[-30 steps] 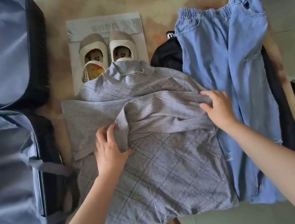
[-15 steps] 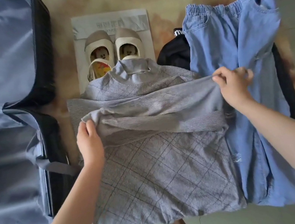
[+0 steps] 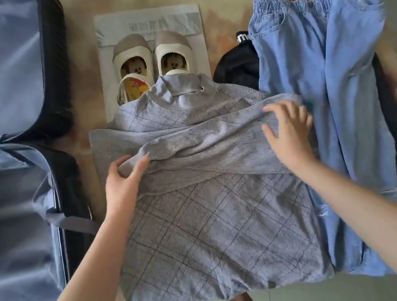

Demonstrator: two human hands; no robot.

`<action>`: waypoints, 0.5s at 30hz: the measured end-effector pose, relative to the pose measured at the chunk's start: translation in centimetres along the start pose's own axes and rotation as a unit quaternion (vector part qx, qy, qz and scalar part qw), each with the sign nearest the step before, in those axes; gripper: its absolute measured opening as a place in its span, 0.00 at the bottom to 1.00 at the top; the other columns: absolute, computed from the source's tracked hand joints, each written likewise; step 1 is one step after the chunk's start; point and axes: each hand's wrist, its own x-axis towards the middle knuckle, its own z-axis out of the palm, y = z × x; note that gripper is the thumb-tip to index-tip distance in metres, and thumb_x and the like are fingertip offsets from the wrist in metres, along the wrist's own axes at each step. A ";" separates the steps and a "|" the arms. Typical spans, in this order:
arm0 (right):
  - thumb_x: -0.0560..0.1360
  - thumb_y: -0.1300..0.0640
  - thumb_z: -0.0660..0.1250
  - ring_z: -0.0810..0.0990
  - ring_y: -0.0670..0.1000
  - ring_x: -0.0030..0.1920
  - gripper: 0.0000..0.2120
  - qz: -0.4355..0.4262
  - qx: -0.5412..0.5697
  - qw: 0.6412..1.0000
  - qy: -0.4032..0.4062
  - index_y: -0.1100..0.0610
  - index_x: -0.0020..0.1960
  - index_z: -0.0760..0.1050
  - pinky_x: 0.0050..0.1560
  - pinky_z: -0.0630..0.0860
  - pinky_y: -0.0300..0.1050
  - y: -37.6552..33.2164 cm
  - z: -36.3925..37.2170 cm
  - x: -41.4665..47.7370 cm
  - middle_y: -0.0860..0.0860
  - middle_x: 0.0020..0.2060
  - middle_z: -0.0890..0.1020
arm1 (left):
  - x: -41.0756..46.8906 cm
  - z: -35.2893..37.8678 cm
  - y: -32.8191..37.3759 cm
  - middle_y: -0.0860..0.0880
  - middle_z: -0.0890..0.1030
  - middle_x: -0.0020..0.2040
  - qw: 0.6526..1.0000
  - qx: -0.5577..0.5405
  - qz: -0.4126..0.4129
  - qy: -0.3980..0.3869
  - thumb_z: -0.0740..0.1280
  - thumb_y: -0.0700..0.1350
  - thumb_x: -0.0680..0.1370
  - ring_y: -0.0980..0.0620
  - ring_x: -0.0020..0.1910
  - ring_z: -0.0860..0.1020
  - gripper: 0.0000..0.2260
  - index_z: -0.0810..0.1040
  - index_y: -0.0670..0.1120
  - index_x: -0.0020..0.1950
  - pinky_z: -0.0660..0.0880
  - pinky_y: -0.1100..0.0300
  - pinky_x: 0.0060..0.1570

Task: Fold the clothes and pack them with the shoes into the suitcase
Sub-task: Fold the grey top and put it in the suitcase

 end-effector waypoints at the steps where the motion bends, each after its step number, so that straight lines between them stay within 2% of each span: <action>1: 0.73 0.55 0.69 0.68 0.57 0.58 0.14 -0.009 0.009 1.000 -0.007 0.56 0.57 0.74 0.54 0.60 0.50 -0.3 0.4 -1.3 0.55 0.56 0.75 | 0.1 -0.1 -0.3 0.52 0.78 0.53 1.000 0.023 0.015 -0.002 0.74 0.53 0.71 0.55 0.51 0.76 0.20 0.74 0.51 0.61 0.73 0.64 0.47; 3: 0.72 0.49 0.70 0.67 0.53 0.54 0.15 -0.036 0.016 0.999 -0.038 0.56 0.54 0.76 0.50 0.58 0.46 -0.8 1.3 -3.5 0.53 0.52 0.77 | 0.3 -0.4 -0.5 0.51 0.79 0.49 0.996 0.069 0.045 0.024 0.73 0.48 0.73 0.53 0.48 0.76 0.14 0.76 0.48 0.56 0.71 0.67 0.39; 5: 0.69 0.44 0.71 0.67 0.51 0.51 0.19 -0.086 -0.008 0.993 -0.083 0.56 0.52 0.78 0.50 0.58 0.44 -0.8 2.2 -5.5 0.52 0.50 0.78 | 0.4 -0.7 -0.2 0.49 0.80 0.45 0.994 0.061 0.061 0.061 0.70 0.49 0.75 0.52 0.45 0.76 0.11 0.77 0.44 0.52 0.70 0.65 0.37; 6: 0.67 0.44 0.72 0.68 0.51 0.51 0.20 -0.106 -0.021 0.989 -0.098 0.55 0.52 0.79 0.51 0.59 0.44 -0.7 2.5 -6.2 0.52 0.50 0.79 | 0.5 -0.8 0.0 0.49 0.80 0.46 0.994 0.044 0.066 0.070 0.68 0.50 0.76 0.52 0.45 0.77 0.12 0.78 0.42 0.53 0.71 0.64 0.39; 8: 0.65 0.51 0.77 0.69 0.52 0.51 0.18 -0.117 -0.024 0.988 -0.097 0.56 0.52 0.80 0.53 0.61 0.46 -0.2 2.9 -7.2 0.52 0.49 0.79 | 0.7 -0.9 0.6 0.49 0.80 0.48 0.993 0.035 0.072 0.081 0.66 0.51 0.77 0.52 0.47 0.77 0.14 0.77 0.41 0.55 0.71 0.63 0.44; 10: 0.66 0.58 0.78 0.73 0.54 0.49 0.12 -0.109 -0.014 0.992 -0.059 0.57 0.49 0.81 0.52 0.62 0.46 0.1 2.7 -7.4 0.52 0.47 0.80 | 0.9 -0.9 0.9 0.49 0.79 0.48 0.993 0.039 0.080 0.083 0.66 0.51 0.78 0.53 0.46 0.76 0.13 0.76 0.42 0.54 0.70 0.65 0.41; 13: 0.72 0.59 0.73 0.79 0.56 0.44 0.04 -0.125 -0.008 0.992 -0.011 0.58 0.46 0.81 0.53 0.65 0.46 0.7 2.0 -7.0 0.51 0.42 0.82 | 0.5 -0.8 1.0 0.50 0.77 0.48 0.990 0.057 0.096 0.089 0.64 0.48 0.79 0.52 0.47 0.75 0.10 0.74 0.43 0.55 0.68 0.63 0.40; 15: 0.75 0.56 0.65 0.80 0.55 0.44 0.08 -0.158 -0.011 0.987 -0.007 0.59 0.47 0.81 0.58 0.66 0.48 1.2 1.6 -7.3 0.51 0.42 0.83 | 0.2 -0.5 0.6 0.50 0.76 0.49 0.988 0.084 0.095 0.083 0.63 0.44 0.79 0.52 0.48 0.73 0.07 0.72 0.44 0.56 0.67 0.61 0.43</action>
